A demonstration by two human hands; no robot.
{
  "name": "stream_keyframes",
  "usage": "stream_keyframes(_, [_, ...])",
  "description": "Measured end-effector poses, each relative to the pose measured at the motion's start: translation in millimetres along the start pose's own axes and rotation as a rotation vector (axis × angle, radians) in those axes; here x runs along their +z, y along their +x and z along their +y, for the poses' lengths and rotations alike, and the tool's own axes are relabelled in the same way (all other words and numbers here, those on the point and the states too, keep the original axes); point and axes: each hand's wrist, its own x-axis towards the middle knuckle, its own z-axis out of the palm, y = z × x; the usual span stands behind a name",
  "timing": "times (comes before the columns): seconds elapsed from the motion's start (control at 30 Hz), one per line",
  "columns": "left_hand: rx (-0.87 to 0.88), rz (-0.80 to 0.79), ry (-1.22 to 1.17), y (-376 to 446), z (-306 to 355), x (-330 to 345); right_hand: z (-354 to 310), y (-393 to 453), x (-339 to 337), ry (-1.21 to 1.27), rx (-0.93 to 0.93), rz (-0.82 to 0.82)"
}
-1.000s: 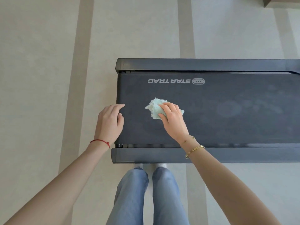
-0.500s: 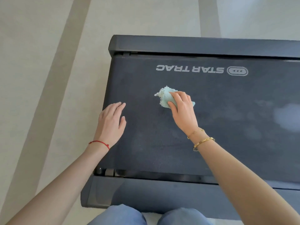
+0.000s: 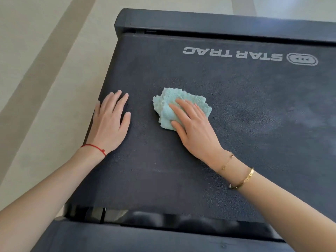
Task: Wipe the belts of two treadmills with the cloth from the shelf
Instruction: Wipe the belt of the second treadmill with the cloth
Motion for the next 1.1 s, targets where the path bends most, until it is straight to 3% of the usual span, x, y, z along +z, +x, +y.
stream_keyframes(0.17, [-0.015, 0.018, 0.028, -1.4, 3.2, 1.4, 21.1, -6.3, -16.0, -0.09, -0.05, -0.147])
stream_keyframes(0.37, [-0.038, 0.036, 0.039, -1.8, 4.3, 2.0, 22.7, 79.8, 13.4, -0.136, 0.162, -0.096])
stream_keyframes(0.5, [-0.038, 0.049, 0.039, -3.5, 4.8, 2.2, -0.2, 34.8, 7.6, -0.106, -0.089, -0.181])
stream_keyframes(0.6, [-0.043, 0.033, 0.06, -3.4, 5.5, 2.5, 12.5, 26.7, -5.3, -0.073, -0.147, -0.226])
stream_keyframes(0.83, [-0.04, 0.018, 0.111, -2.0, 6.8, 2.1, 30.7, 174.3, 20.5, -0.111, 0.131, -0.176])
stream_keyframes(0.97, [-0.036, 0.033, 0.094, -1.2, 7.8, 1.6, -13.2, 161.2, 40.0, -0.086, -0.075, -0.18])
stream_keyframes(1.1, [-0.043, 0.031, 0.085, -2.2, 8.4, 2.7, 5.2, 133.7, 23.5, -0.034, -0.201, -0.205])
